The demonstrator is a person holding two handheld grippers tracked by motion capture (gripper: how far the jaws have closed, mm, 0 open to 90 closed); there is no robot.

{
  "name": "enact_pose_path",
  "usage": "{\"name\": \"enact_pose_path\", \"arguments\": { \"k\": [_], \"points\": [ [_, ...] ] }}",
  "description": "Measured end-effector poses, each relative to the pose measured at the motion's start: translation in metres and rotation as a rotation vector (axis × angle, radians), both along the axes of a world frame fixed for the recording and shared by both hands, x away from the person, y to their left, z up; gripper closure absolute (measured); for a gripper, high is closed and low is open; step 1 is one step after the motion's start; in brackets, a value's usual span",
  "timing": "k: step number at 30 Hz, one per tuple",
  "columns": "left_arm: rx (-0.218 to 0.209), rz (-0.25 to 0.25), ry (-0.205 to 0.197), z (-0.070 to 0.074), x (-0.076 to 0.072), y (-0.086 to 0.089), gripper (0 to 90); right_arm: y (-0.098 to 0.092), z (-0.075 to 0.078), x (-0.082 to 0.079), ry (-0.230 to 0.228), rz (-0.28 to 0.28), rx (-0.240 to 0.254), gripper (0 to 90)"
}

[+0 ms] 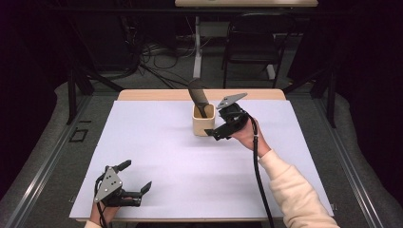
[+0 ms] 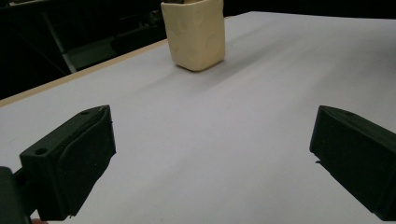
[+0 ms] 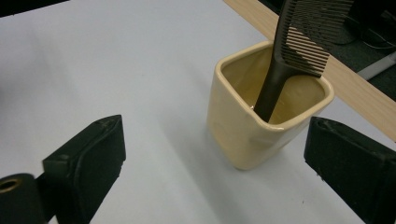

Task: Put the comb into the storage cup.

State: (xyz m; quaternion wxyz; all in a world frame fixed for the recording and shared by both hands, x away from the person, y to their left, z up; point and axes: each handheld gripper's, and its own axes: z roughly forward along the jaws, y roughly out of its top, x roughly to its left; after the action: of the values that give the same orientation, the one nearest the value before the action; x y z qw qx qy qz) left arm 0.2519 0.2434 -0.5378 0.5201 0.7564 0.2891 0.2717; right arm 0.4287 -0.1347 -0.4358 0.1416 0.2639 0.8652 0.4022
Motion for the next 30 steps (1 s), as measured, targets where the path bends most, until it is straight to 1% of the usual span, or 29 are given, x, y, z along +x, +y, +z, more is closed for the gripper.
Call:
{"name": "enact_pose_path", "arguments": {
  "k": [8, 10, 17, 21, 22, 25, 27, 28, 30],
  "points": [
    [0.0, 0.001, 0.0, 0.0, 0.0, 0.0, 0.1, -0.011, -0.002, -0.02, -0.014, 0.013, 0.022, 1.6],
    [0.0, 0.002, -0.001, 0.0, 0.0, 0.0, 0.1, -0.013, -0.003, -0.024, -0.015, 0.016, 0.013, 0.0],
    [-0.001, 0.001, 0.0, 0.0, 0.0, 0.0, 0.1, -0.02, -0.012, -0.035, -0.008, 0.015, 0.006, 0.0],
    [0.0, -0.002, 0.0, 0.0, 0.0, -0.001, 0.1, -0.028, -0.018, -0.042, -0.005, 0.013, 0.01, 0.0],
    [0.001, 0.0, 0.0, 0.0, 0.0, -0.001, 0.1, -0.031, -0.019, -0.045, 0.002, 0.015, 0.004, 0.0],
    [0.001, 0.001, 0.0, 0.0, 0.0, -0.001, 0.1, -0.039, -0.021, -0.051, -0.007, 0.008, 0.007, 0.0],
    [0.002, -0.003, 0.0, 0.0, 0.0, -0.001, 0.1, -0.044, -0.023, -0.055, -0.008, 0.003, 0.019, 0.0],
    [0.003, -0.003, -0.001, 0.0, 0.0, -0.001, 0.1, -0.047, -0.023, -0.059, -0.023, -0.003, 0.013, 0.0],
    [0.002, -0.002, 0.0, 0.0, 0.0, -0.001, 0.1, -0.05, -0.023, -0.064, -0.029, -0.011, 0.008, 0.0]
  ]
}}
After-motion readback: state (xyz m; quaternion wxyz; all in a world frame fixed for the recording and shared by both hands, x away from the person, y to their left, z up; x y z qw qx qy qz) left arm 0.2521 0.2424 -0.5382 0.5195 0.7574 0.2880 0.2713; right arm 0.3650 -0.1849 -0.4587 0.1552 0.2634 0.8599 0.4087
